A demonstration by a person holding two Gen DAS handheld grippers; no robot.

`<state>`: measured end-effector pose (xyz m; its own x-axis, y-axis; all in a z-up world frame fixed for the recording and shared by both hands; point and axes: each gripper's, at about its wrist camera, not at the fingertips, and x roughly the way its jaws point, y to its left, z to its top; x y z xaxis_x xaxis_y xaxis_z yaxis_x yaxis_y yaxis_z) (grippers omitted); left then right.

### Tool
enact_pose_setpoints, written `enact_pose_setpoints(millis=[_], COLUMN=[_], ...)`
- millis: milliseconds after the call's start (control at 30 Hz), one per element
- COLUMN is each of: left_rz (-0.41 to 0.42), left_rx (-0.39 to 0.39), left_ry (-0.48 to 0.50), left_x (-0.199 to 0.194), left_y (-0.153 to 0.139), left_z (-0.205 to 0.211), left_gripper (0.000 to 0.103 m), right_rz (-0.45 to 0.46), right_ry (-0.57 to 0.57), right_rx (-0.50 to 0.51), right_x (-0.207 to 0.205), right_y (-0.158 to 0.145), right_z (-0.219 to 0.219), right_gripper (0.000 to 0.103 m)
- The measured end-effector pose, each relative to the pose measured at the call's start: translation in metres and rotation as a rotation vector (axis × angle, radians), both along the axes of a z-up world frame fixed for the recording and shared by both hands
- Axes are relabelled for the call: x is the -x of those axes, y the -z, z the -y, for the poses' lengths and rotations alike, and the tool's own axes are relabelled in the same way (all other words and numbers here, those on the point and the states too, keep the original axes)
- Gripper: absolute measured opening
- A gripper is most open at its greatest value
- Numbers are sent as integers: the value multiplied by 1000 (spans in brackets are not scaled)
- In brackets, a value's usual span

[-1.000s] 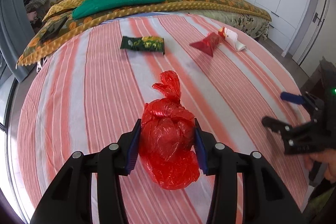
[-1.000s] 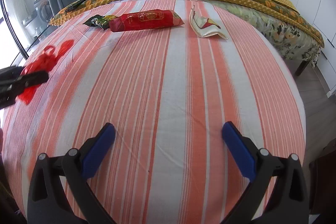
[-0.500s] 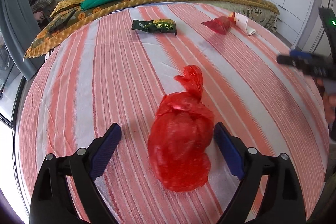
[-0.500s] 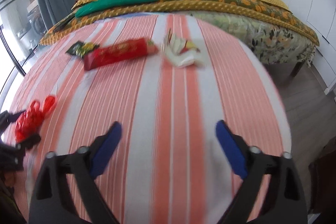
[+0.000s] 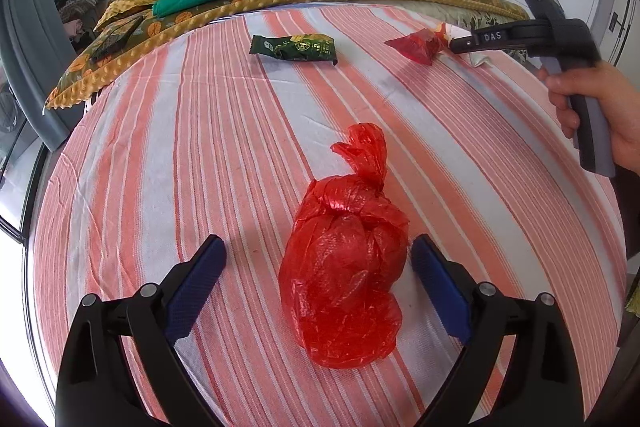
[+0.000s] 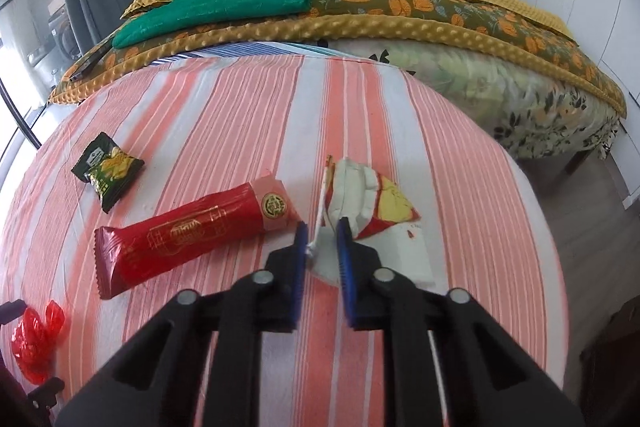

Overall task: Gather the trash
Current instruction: 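Grasp the white-and-red paper wrapper with the right tool while the left tool holds the red bag, then carry the red bag and paper wrapper over the wastebasket and open both tools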

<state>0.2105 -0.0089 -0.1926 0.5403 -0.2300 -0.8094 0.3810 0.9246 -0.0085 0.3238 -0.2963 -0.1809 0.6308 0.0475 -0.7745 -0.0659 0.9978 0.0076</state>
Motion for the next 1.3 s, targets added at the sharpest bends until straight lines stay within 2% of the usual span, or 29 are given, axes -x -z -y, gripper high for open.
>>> enact_pose_setpoints(millis=[167,400,667,733,833,900,933,1000,1033,1067,1100,1133,1300], left_rz=[1,1,0,-7,-16,-15,-8,2,3,5,7,8,16], left_rx=[-6,-10,-10,19,132,155,144,136,142,142,134,118,180], left_ry=[0,-3,-3,7,51,67,75,89,98,103,105,105,123], left_x=[0,-1,-2,-1,2,4,5,5,5,4,3,2,14], left_y=[1,1,1,0,-5,-8,-9,-12,-15,-17,-18,-19,-38], left_z=[1,1,1,-2,-12,-12,-10,-6,-3,0,2,5,18], left_gripper=[94,95,96,97,97,97,95,81,77,68,50,43,42], right_rz=[22,30,10,11,13,16,17,24,27,30,36,40,63], right_ry=[-38,-117,-178,-178,-164,-157,-155,-146,-144,-140,-133,-126,-83], right_rx=[-26,-86,-103,-111,-141,-163,-170,-196,-206,-211,-219,-229,-292], right_x=[31,108,175,190,205,213,215,221,224,226,228,230,247], right_y=[-14,-29,-22,-20,-20,-21,-21,-24,-25,-26,-27,-28,-34], right_z=[-1,-9,-33,-35,-31,-28,-26,-21,-18,-15,-11,-7,22], right_gripper=[6,6,6,6,6,6,6,6,6,6,6,6,6])
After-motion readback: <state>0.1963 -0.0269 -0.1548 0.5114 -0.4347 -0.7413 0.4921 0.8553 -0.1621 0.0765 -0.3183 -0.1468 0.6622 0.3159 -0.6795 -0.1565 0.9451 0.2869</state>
